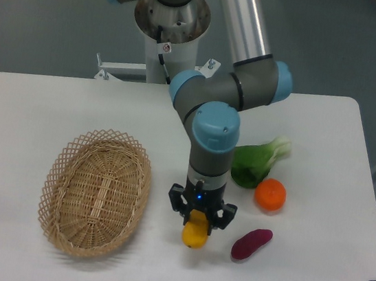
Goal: Place the mango on the table
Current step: 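Carry the held mango toward the basket and lower it near the table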
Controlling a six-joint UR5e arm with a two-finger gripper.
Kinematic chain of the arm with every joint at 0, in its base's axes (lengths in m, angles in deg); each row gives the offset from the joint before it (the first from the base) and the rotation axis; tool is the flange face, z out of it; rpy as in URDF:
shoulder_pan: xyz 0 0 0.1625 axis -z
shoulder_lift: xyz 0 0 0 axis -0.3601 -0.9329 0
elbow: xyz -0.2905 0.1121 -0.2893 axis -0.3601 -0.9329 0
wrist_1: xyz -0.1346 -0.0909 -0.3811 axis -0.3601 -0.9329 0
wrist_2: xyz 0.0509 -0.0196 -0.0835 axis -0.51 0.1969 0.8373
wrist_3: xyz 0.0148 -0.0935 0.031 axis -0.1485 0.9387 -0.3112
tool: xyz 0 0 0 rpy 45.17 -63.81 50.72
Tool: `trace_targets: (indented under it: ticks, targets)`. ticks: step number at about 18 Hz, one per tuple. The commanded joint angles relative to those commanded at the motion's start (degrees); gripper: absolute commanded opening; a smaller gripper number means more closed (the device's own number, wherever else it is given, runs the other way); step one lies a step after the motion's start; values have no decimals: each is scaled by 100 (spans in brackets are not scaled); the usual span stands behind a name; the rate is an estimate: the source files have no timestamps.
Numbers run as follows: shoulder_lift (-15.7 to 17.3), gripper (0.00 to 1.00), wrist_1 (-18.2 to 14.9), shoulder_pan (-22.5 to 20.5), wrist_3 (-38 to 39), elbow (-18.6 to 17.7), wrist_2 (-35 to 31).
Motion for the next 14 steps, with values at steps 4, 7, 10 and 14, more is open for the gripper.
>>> trace_targets:
  ticks: [4,7,10,14]
  targets:
    - [-70,49,17,26,-9,-9,-175]
    - [-88,50,9,26,-9,0,-211]
    - [-97,53,9,53,0,-9,-220]
    - [-97,63,9,53,0,-9,-220]
